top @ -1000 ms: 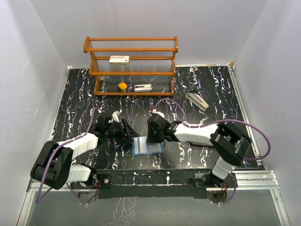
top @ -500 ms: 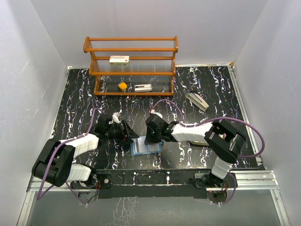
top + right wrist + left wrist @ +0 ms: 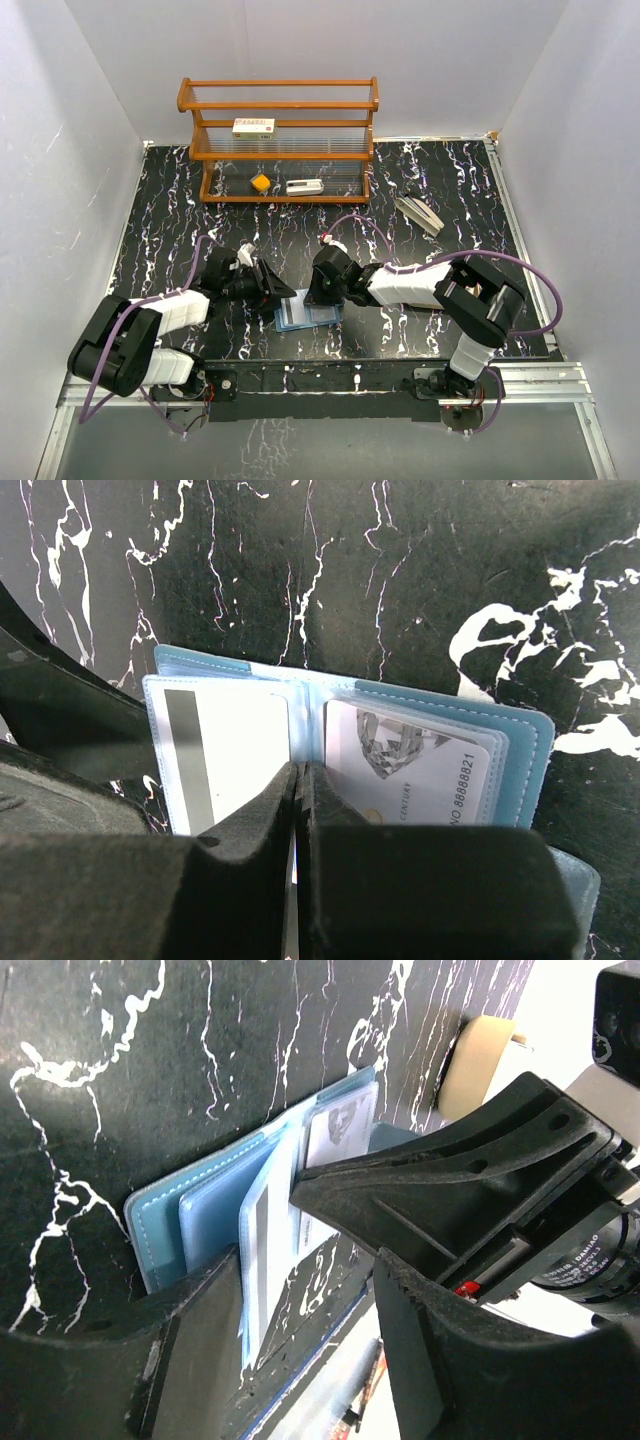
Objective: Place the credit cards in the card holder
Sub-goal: Insert the credit card into the card holder.
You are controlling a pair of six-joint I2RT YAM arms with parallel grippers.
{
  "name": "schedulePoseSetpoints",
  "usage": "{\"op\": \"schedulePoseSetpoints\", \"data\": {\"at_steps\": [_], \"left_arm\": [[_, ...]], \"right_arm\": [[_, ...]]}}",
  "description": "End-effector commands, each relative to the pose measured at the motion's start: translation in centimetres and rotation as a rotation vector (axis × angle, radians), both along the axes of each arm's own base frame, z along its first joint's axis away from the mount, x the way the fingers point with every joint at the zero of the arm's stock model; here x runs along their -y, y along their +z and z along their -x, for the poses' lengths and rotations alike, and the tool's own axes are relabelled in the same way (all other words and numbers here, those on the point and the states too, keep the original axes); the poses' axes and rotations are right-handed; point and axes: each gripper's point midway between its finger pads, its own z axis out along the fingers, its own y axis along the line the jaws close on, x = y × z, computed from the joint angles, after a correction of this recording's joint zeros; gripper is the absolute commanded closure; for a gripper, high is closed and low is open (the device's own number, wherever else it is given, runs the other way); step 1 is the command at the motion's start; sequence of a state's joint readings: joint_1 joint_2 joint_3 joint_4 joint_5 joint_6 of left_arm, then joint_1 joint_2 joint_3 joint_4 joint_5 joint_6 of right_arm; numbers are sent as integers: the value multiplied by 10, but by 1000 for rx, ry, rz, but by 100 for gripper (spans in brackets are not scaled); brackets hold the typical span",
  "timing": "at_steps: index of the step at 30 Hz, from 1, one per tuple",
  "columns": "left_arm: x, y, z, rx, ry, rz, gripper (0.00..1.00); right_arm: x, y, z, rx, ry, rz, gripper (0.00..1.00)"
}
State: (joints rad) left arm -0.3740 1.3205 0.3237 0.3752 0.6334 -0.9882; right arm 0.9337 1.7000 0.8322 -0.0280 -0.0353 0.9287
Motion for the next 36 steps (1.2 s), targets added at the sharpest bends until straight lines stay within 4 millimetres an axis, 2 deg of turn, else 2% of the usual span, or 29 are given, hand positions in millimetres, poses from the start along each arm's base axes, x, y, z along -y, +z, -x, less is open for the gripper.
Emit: {"op": "schedulePoseSetpoints", "data": {"at_steps": [1, 7, 11, 19, 23, 26, 31, 36], "left_arm": [[5, 17, 3, 7, -19, 69, 49], [-6, 25, 0, 58, -1, -25, 45], [-5, 30, -2, 74, 3, -19, 44], [-14, 17, 1, 44, 25, -87, 44], [-25, 11, 0, 28, 45, -173, 44], [-30, 17, -4, 50, 60, -212, 44], [-19, 28, -5, 84, 44, -120, 43], [-13, 23, -3, 67, 30, -77, 43]], "right_arm": [[20, -27, 18, -62, 8, 92, 100], [20, -26, 18, -56, 7, 86, 99], [23, -28, 19, -55, 7, 85, 100], [22, -34, 20, -64, 16, 91, 100], [23, -35, 21, -64, 17, 97, 100], [24, -37, 22, -66, 17, 99, 100], [25, -38, 22, -67, 13, 102, 100], [25, -37, 21, -62, 17, 105, 100]]}}
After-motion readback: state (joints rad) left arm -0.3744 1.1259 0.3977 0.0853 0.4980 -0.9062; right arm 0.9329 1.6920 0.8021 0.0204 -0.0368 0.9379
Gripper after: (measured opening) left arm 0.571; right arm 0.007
